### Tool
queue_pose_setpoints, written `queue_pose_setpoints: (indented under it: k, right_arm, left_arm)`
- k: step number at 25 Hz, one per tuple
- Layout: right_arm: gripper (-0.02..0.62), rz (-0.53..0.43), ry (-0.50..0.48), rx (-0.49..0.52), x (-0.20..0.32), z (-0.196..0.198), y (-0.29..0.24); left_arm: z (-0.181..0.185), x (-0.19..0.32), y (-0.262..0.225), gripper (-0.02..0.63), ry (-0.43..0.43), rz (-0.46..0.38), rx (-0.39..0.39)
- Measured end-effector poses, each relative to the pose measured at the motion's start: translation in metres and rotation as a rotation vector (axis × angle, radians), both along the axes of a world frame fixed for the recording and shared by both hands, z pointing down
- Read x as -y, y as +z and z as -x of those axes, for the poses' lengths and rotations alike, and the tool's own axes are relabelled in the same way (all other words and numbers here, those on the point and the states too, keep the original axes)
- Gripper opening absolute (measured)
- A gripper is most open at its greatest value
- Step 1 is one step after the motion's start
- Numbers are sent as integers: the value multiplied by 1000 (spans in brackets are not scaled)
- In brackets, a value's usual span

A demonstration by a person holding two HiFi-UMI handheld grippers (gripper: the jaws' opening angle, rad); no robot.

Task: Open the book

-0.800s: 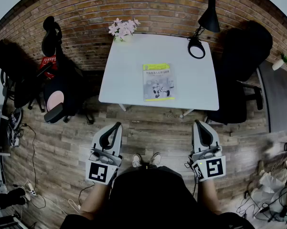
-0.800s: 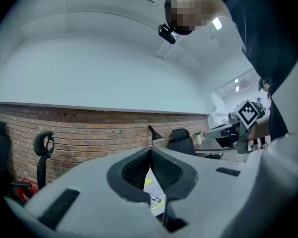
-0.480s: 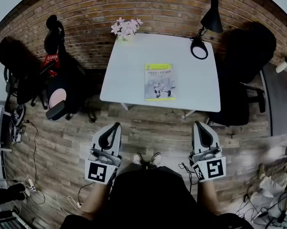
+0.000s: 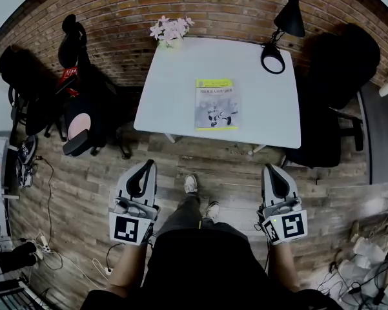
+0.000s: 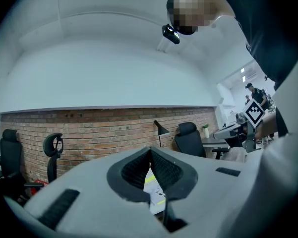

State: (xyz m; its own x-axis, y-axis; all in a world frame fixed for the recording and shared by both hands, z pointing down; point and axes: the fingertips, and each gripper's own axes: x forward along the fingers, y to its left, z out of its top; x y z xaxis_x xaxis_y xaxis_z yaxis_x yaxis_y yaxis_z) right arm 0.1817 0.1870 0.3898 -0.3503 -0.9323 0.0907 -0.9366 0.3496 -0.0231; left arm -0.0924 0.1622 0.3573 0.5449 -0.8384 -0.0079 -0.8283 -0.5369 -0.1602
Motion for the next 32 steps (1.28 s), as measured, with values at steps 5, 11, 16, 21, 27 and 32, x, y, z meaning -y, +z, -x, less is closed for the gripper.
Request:
queue_pose_setpoints:
  k: [5,11,16,21,27,32]
  right_arm:
    - [14,-1,27,-17,18,-4,2]
    - [14,61,47,-45,58,2,9]
    - [14,34,55,-75,116,14,-7]
    - [14,35,74,-88,164,30,-14]
    - [14,56,110,-97,197,36,-13]
    - [14,67,114,-104,215,24,-8]
  left_arm:
    - [-5,26,15,25,27,30,-21]
    - [-12,80,21,25,77,41,-53]
    - [-6,134,22,25,97,57,-76]
    - [-1,181,21,25,149,69,-104]
    - [-8,221,40,25,200,122,-113]
    - [-21,239,52,25,208,151,-105]
